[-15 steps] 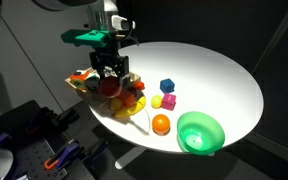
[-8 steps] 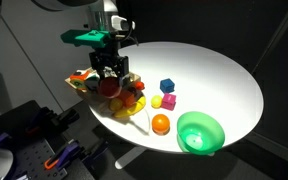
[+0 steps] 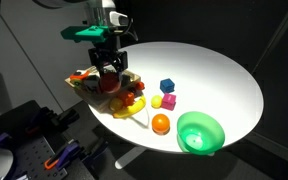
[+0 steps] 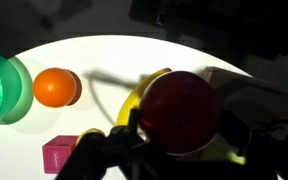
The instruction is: Pick up the red toy apple from the table and drop it into the tray
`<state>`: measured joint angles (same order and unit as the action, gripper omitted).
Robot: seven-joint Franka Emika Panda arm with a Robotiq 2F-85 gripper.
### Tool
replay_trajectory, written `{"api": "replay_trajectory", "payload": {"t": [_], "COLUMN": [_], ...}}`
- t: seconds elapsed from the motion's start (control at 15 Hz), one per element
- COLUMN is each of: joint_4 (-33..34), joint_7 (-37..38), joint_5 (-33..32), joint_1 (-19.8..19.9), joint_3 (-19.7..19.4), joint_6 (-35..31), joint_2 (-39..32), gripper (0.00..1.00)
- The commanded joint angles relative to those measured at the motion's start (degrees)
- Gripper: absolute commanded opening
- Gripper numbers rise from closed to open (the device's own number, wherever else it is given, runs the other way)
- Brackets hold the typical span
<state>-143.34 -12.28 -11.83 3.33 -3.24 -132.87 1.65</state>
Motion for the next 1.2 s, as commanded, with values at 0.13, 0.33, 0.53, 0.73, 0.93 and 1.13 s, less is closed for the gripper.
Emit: {"api": "replay_trajectory", "payload": {"t": [0.13, 0.33, 0.53, 0.73, 0.93, 1.13], "joint_4": [3.6, 5.1, 6.9, 8.5, 10.2, 11.7], "joint_7": [1.2, 2.3, 5.9, 11.9, 17.6, 23.4], "joint_5": [1.0, 1.8, 2.9, 2.8, 2.6, 2.3], "joint_1": [-1.9, -3.1, -4.3, -5.5, -6.8, -8.1], "joint_3": [1.8, 2.9, 4.1, 5.1, 5.8, 6.1], "joint_6": [3.0, 3.9, 4.4, 3.7, 3.6, 3.0], "joint_2": [-1.1, -2.2, -4.0, -6.3, -8.7, -11.1], "gripper": [0.56, 0.56, 0.56, 0.56, 0.56, 0.56]}}
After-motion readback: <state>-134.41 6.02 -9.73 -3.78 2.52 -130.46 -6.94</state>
